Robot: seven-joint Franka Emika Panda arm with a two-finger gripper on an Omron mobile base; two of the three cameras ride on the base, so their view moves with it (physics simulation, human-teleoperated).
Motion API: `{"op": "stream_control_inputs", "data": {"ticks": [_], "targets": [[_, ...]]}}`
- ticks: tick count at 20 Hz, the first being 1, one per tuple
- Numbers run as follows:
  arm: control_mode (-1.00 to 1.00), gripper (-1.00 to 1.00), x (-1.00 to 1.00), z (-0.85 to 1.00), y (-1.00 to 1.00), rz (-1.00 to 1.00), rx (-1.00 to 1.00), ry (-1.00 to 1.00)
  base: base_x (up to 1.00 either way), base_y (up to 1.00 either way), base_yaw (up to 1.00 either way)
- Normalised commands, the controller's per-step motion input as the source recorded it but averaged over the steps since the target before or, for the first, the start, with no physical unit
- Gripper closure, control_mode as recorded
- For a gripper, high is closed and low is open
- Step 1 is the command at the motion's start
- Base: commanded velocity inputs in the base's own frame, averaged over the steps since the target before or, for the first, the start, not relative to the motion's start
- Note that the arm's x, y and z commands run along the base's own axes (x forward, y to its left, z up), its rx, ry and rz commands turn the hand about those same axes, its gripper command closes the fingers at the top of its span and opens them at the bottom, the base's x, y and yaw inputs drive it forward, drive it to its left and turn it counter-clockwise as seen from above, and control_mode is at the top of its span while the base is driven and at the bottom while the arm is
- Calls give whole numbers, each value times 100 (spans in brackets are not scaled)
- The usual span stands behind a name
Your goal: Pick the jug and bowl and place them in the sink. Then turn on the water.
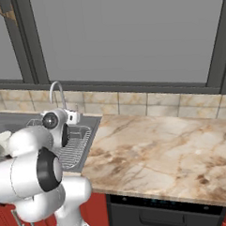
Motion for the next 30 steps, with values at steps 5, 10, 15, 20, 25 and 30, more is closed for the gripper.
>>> {"op": "stream_control_inputs", "data": {"ticks": [5, 10, 15, 20, 25, 30], "targets": [[-100, -100, 30, -8, 0, 0, 0, -2, 0, 0, 0], [-100, -100, 27, -10, 0, 0, 0, -1, 0, 0, 0], [-100, -100, 22, -21, 0, 0, 0, -1, 0, 0, 0], [-100, -100, 14, -28, 0, 0, -1, -3, 0, 0, 0], [-100, -100, 12, -20, 2, 0, 0, -1, 0, 0, 0], [-100, -100, 15, -9, 20, -5, -3, -1, 0, 0, 0]]}}
